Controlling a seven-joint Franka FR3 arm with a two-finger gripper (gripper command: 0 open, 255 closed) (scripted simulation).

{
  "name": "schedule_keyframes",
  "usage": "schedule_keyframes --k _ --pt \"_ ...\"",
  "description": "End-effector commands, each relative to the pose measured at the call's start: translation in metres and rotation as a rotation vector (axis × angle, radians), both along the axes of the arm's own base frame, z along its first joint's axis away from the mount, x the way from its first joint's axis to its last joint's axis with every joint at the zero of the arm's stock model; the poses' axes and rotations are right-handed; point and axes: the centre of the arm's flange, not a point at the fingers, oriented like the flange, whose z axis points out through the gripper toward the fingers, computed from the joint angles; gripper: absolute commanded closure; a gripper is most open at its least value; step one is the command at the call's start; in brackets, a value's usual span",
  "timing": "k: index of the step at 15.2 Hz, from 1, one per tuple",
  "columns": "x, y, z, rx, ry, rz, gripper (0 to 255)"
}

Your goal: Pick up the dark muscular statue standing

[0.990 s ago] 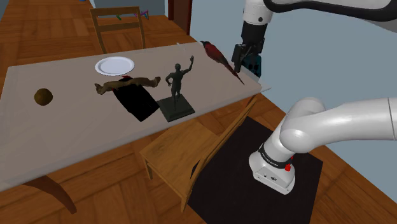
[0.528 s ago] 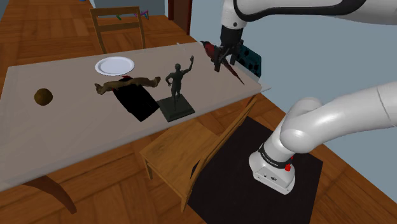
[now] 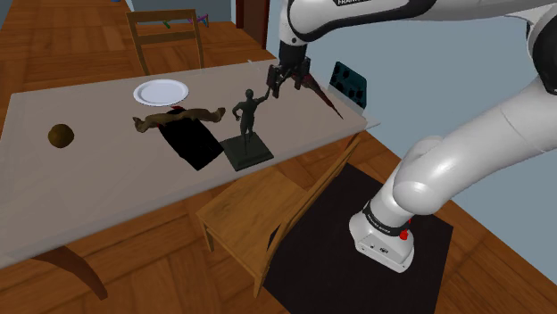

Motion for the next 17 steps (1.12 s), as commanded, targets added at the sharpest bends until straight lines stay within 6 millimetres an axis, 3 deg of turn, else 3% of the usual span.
schedule_keyframes --k 1,11,17 --pt "0.025 0.003 -0.007 -0.004 -0.018 -0.004 0" --pt "0.138 0.013 -0.039 -0.023 -0.099 -0.023 0" --pt "0.138 0.013 -0.071 -0.023 -0.099 -0.023 0"
